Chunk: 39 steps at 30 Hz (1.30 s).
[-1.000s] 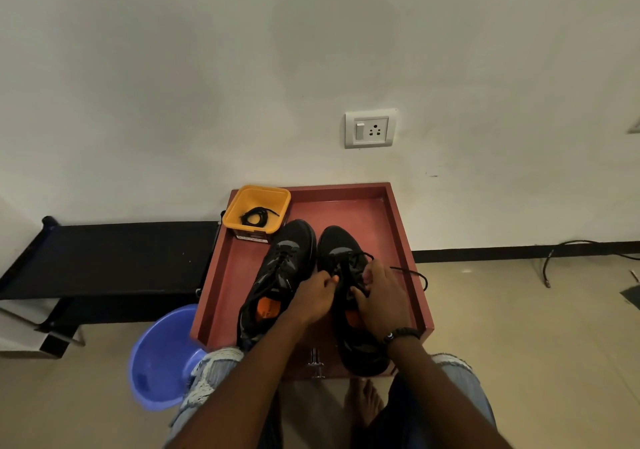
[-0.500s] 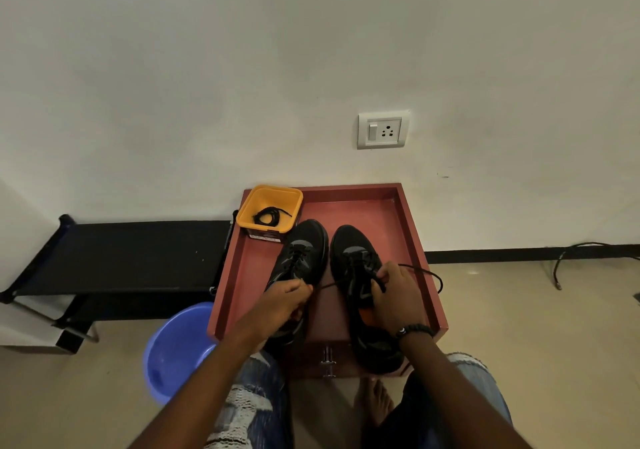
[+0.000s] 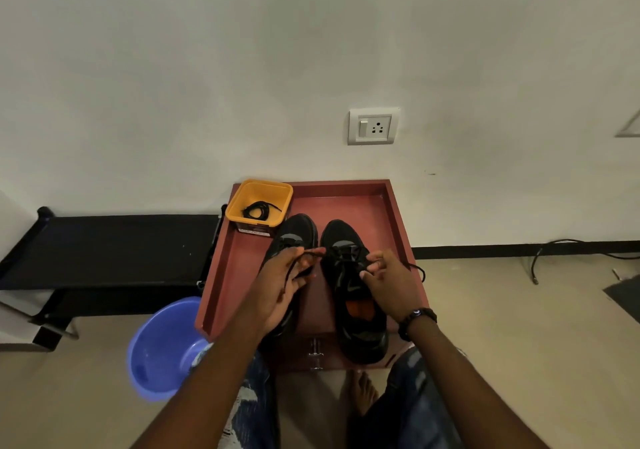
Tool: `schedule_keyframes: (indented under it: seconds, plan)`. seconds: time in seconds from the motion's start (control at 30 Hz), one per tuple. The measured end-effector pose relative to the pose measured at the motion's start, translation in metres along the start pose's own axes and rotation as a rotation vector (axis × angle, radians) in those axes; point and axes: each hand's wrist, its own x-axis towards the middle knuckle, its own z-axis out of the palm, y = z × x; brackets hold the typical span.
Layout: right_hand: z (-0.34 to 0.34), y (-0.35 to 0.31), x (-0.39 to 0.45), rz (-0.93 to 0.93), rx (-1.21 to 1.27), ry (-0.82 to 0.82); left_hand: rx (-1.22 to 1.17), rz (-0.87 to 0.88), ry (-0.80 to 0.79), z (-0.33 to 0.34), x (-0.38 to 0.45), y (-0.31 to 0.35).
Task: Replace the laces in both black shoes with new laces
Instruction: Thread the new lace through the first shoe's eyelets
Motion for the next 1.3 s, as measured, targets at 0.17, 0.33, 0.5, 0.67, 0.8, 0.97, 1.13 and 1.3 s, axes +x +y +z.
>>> schedule_keyframes:
  seconds: [0.17, 0.33, 0.5, 0.67, 0.8, 0.97, 1.13, 1.3]
  plan:
    - [-0.004, 0.003, 0.001, -0.036, -0.155, -0.117, -0.093, 0.021, 0.02, 0.031, 0.02, 0.007]
    - [0.009, 0.01, -0.003, -0.004, -0.123, -0.072, -0.259, 0.072, 0.05, 0.028, 0.023, 0.02]
    - [0.011, 0.008, -0.007, 0.008, -0.067, -0.022, -0.255, 0.095, 0.147, 0.009, 0.007, 0.026]
    - [0.012, 0.006, -0.009, 0.061, 0.03, -0.032, -0.086, 0.129, 0.153, -0.001, -0.005, 0.024]
    - [0.006, 0.006, -0.007, 0.078, 0.086, -0.059, 0.36, 0.087, 0.111, 0.004, -0.003, 0.019]
    - [-0.006, 0.002, 0.0, 0.044, 0.089, -0.027, 0.95, 0.084, -0.074, 0.007, 0.022, 0.001]
    - [-0.012, 0.009, 0.014, -0.002, -0.053, -0.037, 1.137, 0.136, -0.142, 0.004, 0.043, -0.014]
    - [-0.004, 0.018, 0.019, -0.069, -0.245, -0.205, 1.028, 0.159, -0.063, -0.01, 0.049, -0.024]
